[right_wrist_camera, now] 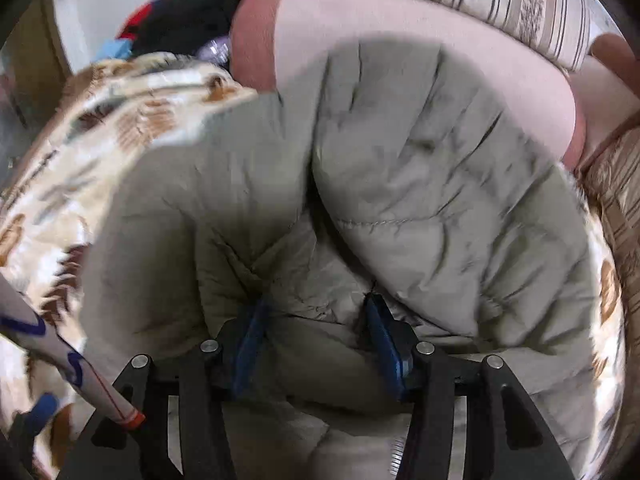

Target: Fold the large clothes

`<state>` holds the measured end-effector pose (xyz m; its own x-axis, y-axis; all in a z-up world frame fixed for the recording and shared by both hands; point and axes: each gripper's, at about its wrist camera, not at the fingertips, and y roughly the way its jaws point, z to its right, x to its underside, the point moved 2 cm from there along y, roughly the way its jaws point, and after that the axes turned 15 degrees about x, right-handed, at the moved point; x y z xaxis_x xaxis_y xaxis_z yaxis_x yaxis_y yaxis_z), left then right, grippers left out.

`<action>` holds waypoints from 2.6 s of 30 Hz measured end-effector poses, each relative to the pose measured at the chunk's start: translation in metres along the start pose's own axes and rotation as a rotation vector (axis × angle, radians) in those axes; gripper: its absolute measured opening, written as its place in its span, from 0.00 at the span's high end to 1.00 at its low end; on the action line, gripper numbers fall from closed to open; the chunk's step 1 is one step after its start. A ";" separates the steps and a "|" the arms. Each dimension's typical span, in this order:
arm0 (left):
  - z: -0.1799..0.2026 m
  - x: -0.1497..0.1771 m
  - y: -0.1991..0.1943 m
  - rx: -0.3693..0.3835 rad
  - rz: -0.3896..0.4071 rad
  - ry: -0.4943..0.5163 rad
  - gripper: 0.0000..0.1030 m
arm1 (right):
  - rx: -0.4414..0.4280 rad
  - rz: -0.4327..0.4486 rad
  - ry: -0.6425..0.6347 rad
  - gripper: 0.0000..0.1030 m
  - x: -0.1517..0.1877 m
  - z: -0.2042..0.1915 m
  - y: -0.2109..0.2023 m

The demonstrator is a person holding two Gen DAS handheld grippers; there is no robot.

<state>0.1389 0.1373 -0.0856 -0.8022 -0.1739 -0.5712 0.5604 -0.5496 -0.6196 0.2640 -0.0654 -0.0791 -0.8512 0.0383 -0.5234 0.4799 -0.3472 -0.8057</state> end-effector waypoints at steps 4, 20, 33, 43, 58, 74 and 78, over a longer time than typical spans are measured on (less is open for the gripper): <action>0.001 0.000 0.000 0.001 -0.002 0.006 0.08 | -0.048 0.033 0.014 0.44 -0.006 0.017 -0.021; 0.009 0.004 0.001 -0.020 -0.002 0.050 0.08 | -0.083 -0.002 0.178 0.40 0.028 0.098 -0.022; 0.030 0.032 -0.063 -0.042 0.037 0.055 0.08 | 0.030 0.014 0.287 0.26 0.168 0.303 -0.101; -0.017 0.051 -0.080 -0.006 -0.079 -0.101 0.08 | -0.115 -0.119 0.496 0.25 0.258 0.369 -0.037; -0.033 0.069 -0.047 0.265 -0.211 -0.262 0.08 | -0.367 -0.157 0.547 0.22 0.272 0.351 -0.003; 0.000 0.139 -0.068 0.581 -0.247 -0.316 0.16 | -0.691 -0.218 0.532 0.27 0.301 0.336 -0.012; 0.009 0.139 -0.064 0.578 -0.252 -0.294 0.17 | -0.753 -0.211 0.551 0.35 0.311 0.336 -0.020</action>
<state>-0.0106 0.1405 -0.1205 -0.9616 -0.1536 -0.2274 0.2158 -0.9351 -0.2812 -0.0814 -0.3612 -0.1328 -0.8085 0.5333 -0.2490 0.5019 0.4037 -0.7649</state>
